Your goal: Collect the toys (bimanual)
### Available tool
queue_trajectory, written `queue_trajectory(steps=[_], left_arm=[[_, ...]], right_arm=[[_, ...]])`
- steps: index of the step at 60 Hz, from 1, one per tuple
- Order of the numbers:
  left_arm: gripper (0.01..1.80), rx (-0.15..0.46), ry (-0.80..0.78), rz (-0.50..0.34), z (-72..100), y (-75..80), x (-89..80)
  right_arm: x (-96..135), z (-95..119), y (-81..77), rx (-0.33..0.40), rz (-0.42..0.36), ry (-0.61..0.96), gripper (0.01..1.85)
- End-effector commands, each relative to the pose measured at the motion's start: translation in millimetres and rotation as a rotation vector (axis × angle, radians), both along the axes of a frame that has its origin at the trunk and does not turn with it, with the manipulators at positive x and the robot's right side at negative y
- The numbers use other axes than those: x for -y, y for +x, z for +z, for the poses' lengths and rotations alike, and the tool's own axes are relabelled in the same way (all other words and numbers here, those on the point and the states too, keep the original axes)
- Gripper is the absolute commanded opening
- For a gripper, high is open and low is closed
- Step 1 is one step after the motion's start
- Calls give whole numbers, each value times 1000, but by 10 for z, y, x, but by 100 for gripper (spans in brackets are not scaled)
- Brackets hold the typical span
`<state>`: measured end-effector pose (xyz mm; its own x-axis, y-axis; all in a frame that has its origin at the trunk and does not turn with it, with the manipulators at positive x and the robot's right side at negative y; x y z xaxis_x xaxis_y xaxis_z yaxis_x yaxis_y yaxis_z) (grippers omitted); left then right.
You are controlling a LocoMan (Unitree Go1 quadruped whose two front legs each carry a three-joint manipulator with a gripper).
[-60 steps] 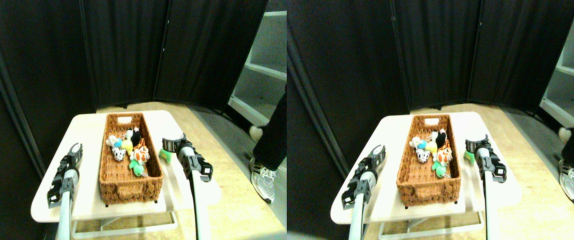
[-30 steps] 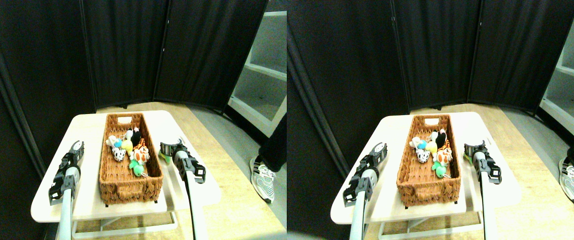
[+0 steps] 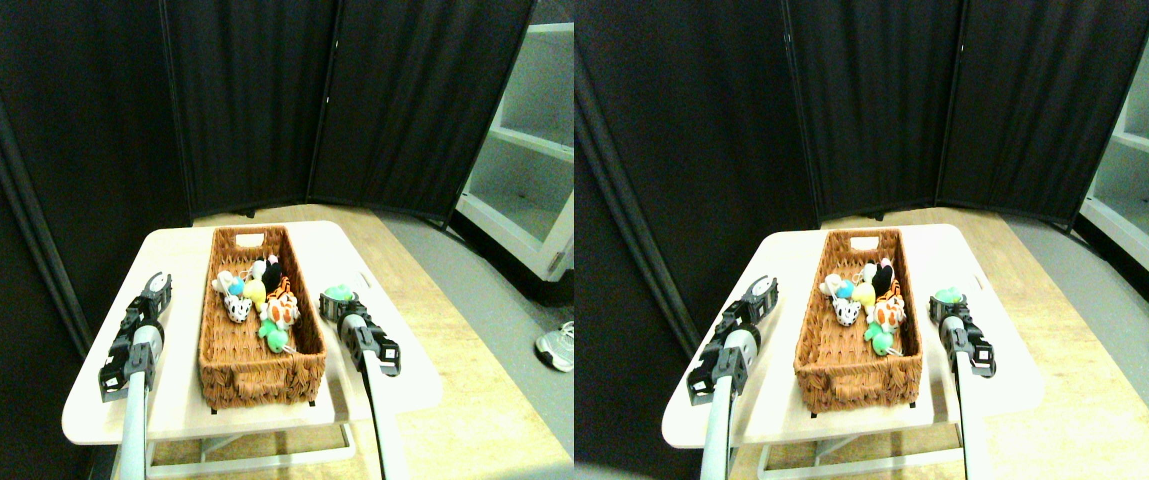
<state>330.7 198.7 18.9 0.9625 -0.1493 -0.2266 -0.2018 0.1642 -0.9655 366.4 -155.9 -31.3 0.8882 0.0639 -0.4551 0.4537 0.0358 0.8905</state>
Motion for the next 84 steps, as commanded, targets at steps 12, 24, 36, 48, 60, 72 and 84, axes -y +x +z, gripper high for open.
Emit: queue_trajectory(steps=[12,24,36,48,60,72,84], left_arm=[[5,48,3,-4,104,-8,13],[4,46,-2,-9,108,-34,15],[2,50,-4,-18,101,-47,25],[1,48,-16,-10,123,-56,3],[2,64,-17,-32,125,-42,-51],[1,95,8,2,161,-64,-96],[1,113,8,28,207,-124,-171]], right_arm=[[22,-6,-39,3,-57,-46,1],[35,258,-66,86,0,-92,1],[-114,812,-56,242,146,-141,2],[-351,1194,-73,314,249,-188,1],[-644,1436,-172,351,312,-201,4],[-973,1529,-265,402,388,-177,1],[-1252,1462,-336,375,449,-116,3]])
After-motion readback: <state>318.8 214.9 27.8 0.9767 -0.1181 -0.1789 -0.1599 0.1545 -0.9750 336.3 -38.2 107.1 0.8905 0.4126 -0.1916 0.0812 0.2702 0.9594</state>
